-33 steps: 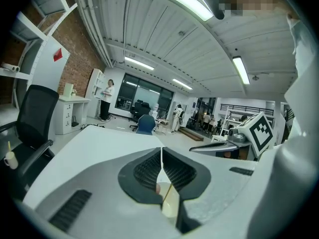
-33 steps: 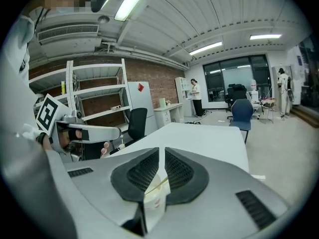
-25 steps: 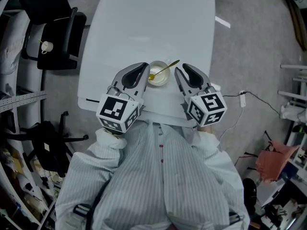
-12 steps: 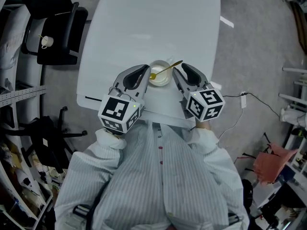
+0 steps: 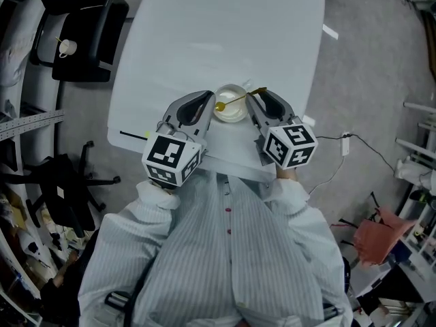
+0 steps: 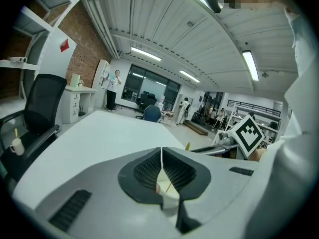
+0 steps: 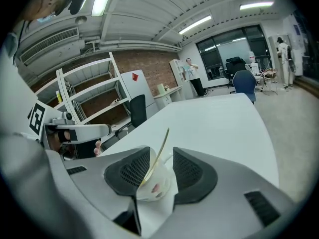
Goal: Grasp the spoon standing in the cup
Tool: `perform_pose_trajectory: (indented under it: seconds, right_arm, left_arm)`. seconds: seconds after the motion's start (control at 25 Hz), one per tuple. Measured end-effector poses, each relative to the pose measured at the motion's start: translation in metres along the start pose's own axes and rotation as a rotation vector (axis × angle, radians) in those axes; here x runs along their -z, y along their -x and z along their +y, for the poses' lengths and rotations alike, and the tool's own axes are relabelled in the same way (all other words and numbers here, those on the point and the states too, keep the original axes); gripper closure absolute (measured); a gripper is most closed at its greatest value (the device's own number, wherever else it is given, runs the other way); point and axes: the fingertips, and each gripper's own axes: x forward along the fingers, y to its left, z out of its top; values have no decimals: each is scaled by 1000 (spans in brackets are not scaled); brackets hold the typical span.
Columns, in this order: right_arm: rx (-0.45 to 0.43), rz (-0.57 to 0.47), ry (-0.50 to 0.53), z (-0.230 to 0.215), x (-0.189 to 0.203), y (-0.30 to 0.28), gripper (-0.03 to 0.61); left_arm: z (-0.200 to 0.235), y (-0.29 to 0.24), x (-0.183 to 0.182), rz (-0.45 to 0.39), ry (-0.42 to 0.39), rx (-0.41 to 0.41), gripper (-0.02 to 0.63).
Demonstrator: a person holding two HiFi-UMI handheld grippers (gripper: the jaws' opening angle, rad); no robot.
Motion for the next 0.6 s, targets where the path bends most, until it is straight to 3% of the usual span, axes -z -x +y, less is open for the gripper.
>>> perform_pose_trajectory:
  seconds: [0.28,0.6]
  right_arm:
    - [9,0,16,1,1,-9,453]
    - [34,-26,51,2,-5,-7,513]
  left_arm:
    - [9,-2,8,15,12,-14,597]
    - [13,-2,10,22,14,-13,597]
